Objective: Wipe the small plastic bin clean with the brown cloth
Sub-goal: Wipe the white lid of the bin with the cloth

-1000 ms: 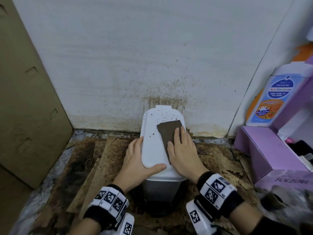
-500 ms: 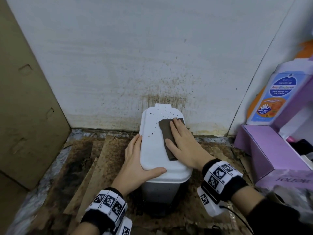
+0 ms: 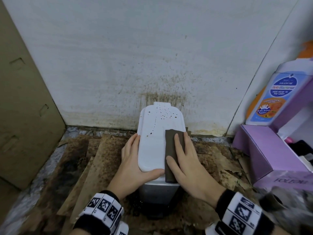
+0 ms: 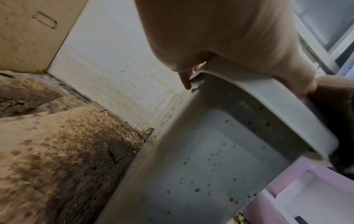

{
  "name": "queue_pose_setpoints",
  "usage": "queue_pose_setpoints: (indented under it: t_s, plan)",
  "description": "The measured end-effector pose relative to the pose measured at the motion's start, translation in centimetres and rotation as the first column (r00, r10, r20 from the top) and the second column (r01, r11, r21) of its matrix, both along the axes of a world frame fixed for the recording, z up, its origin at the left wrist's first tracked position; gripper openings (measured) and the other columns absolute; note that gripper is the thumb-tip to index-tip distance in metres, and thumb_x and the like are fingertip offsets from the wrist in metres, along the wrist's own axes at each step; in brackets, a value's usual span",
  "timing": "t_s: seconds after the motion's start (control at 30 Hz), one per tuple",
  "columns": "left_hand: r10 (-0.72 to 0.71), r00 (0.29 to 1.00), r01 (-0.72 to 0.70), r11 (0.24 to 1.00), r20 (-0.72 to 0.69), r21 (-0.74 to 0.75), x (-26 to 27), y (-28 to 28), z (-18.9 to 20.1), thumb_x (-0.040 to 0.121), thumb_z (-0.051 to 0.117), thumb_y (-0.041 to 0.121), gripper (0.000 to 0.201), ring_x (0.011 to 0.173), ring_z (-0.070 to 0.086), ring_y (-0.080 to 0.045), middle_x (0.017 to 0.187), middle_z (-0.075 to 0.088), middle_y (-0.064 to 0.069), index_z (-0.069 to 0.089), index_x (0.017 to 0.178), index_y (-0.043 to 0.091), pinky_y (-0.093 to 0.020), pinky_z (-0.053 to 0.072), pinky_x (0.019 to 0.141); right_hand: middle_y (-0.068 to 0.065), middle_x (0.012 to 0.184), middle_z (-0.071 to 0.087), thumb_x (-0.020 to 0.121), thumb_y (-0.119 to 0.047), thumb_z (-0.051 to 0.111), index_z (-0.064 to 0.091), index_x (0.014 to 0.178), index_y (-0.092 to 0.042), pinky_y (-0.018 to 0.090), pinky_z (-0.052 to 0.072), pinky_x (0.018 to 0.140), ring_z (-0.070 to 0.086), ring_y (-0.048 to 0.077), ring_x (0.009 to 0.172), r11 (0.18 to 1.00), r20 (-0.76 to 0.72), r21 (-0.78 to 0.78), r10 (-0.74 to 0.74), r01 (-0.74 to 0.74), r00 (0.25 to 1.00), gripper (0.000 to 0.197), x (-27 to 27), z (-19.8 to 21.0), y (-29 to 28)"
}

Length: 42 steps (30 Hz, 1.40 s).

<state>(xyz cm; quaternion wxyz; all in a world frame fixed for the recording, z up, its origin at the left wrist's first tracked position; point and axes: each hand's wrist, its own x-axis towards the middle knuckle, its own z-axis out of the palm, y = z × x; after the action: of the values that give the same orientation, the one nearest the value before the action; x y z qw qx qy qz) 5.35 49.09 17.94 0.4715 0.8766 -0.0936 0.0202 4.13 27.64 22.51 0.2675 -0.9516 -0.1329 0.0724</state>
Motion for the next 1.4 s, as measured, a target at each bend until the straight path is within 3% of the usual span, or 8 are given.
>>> queue_pose_setpoints:
  t_s: [0.2,0.4,0.77,0.87,1.0,1.1,1.23,1.4]
  plan:
    - [0.0,1.0,0.0,1.0,-0.01,-0.006,0.0,0.3,0.0,0.058,0.073,0.084,0.134,0.152,-0.001,0.0,0.161,-0.003,0.031,0.003,0.161,0.035,-0.038,0.019,0.122,0.004,0.166,-0.033,0.107,-0.055,0.028,-0.018,0.161,-0.02,0.039,-0.005,0.128,-0.028,0.02,0.154,0.999,-0.06,-0.025,0.019,-0.021,0.998,0.08,5.3,0.7,-0.3]
    - [-0.01,1.0,0.01,1.0,-0.024,-0.018,0.1,0.3,0.2,0.059,0.073,0.084,0.133,0.151,-0.002,0.002,0.16,-0.005,0.033,0.001,0.161,0.038,-0.04,0.02,0.122,0.004,0.167,-0.032,0.106,-0.057,0.029,-0.019,0.161,-0.021,0.043,0.0,0.129,-0.022,0.021,0.157,0.998,-0.156,-0.037,0.035,-0.042,0.987,0.082,10.4,1.4,-1.1]
    - [-0.006,1.0,0.006,1.0,-0.006,0.005,0.1,0.3,0.1,0.06,0.075,0.079,0.13,0.151,0.001,0.0,0.161,-0.002,0.03,0.004,0.16,0.036,-0.039,0.022,0.122,0.005,0.165,-0.036,0.108,-0.051,0.023,-0.019,0.161,-0.019,0.036,-0.008,0.128,-0.036,0.015,0.15,0.997,-0.056,-0.052,0.058,-0.061,0.997,0.075,2.7,0.8,-0.6]
    - [-0.001,1.0,0.001,1.0,0.001,-0.006,0.1,0.3,0.1,0.06,0.076,0.079,0.129,0.151,0.001,0.0,0.161,-0.001,0.03,0.005,0.16,0.037,-0.039,0.021,0.122,0.006,0.166,-0.033,0.109,-0.051,0.024,-0.016,0.162,-0.02,0.033,-0.009,0.127,-0.033,0.015,0.152,0.995,-0.045,-0.08,0.053,-0.057,0.998,0.074,2.6,1.2,-0.5]
    - [-0.011,1.0,0.011,1.0,0.003,-0.015,0.1,0.3,0.0,0.062,0.076,0.078,0.127,0.152,-0.001,0.001,0.161,-0.001,0.03,0.005,0.16,0.039,-0.04,0.021,0.121,0.012,0.168,-0.027,0.108,-0.055,0.023,-0.015,0.163,-0.02,0.043,-0.001,0.129,-0.024,0.023,0.156,0.993,-0.064,-0.108,0.047,-0.053,0.997,0.076,6.1,1.1,-0.7]
    - [-0.011,1.0,0.011,1.0,0.005,-0.019,0.1,0.3,0.1,0.063,0.077,0.077,0.127,0.152,0.001,0.0,0.161,-0.001,0.03,0.006,0.16,0.04,-0.043,0.023,0.122,0.008,0.168,-0.029,0.106,-0.059,0.026,-0.016,0.162,-0.025,0.046,0.003,0.129,-0.015,0.028,0.158,0.994,-0.137,-0.094,0.044,-0.057,0.99,0.078,10.0,1.4,-1.2]
    - [-0.016,1.0,0.016,1.0,-0.001,-0.018,0.2,0.4,0.2,0.063,0.077,0.077,0.126,0.152,-0.001,0.001,0.16,-0.001,0.032,0.005,0.16,0.041,-0.043,0.023,0.122,0.005,0.168,-0.029,0.105,-0.059,0.03,-0.016,0.162,-0.027,0.043,0.006,0.128,-0.007,0.028,0.159,0.993,-0.178,-0.093,0.052,-0.069,0.983,0.08,14.3,1.8,-1.6]
    - [-0.022,1.0,0.022,1.0,-0.004,-0.012,0.3,0.4,0.2,0.062,0.075,0.079,0.127,0.151,-0.002,0.002,0.16,-0.002,0.031,0.006,0.16,0.039,-0.039,0.021,0.12,0.008,0.169,-0.025,0.106,-0.057,0.029,-0.013,0.163,-0.026,0.04,0.004,0.128,-0.006,0.027,0.159,0.994,-0.135,-0.096,0.032,-0.046,0.99,0.077,14.8,1.5,-1.4]
